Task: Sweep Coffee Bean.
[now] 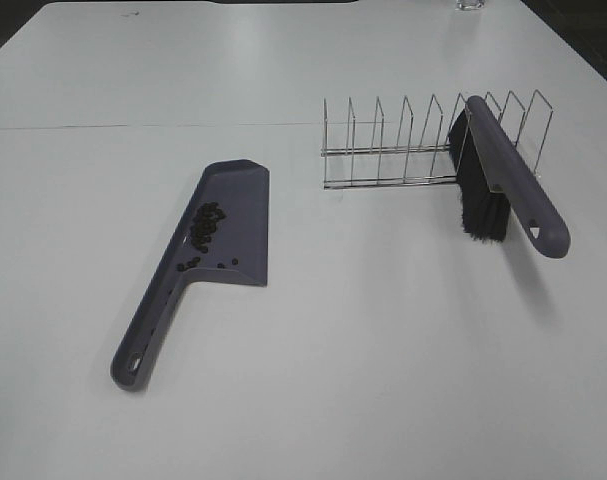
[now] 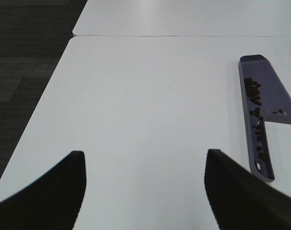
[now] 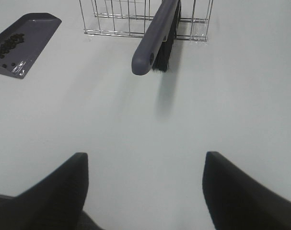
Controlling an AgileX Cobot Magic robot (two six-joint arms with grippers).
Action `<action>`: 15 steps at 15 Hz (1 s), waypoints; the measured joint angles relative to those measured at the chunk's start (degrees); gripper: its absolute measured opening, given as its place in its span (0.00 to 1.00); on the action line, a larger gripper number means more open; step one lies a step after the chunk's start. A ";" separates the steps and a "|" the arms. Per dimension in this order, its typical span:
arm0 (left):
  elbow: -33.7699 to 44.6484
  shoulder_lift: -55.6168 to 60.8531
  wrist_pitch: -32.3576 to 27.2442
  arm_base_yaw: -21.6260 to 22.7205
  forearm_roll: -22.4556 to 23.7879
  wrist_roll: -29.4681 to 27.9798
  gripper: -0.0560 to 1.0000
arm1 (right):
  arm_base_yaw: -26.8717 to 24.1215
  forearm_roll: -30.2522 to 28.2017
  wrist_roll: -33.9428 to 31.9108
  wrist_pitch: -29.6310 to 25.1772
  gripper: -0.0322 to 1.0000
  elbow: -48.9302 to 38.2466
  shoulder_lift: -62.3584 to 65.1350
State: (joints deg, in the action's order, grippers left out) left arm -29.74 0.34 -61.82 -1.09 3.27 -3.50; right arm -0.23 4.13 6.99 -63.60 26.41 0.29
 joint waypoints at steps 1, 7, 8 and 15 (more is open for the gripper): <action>0.00 0.00 0.00 0.00 0.00 0.06 0.66 | 0.00 -0.06 0.00 0.00 0.61 0.00 0.00; 0.00 0.00 0.00 0.00 -0.06 -0.11 0.66 | 0.00 0.17 -0.23 0.00 0.61 -0.11 0.00; 0.00 0.00 0.00 0.00 -0.06 -0.11 0.66 | 0.00 0.17 -0.23 0.00 0.61 -0.11 0.00; 0.00 0.06 0.00 4.47 -1.66 -0.11 0.66 | 0.00 0.17 -0.23 0.00 0.61 -0.11 0.00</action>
State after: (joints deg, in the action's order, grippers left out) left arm -29.74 0.40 -61.82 3.38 1.60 -3.61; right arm -0.23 4.30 6.76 -63.60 26.30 0.29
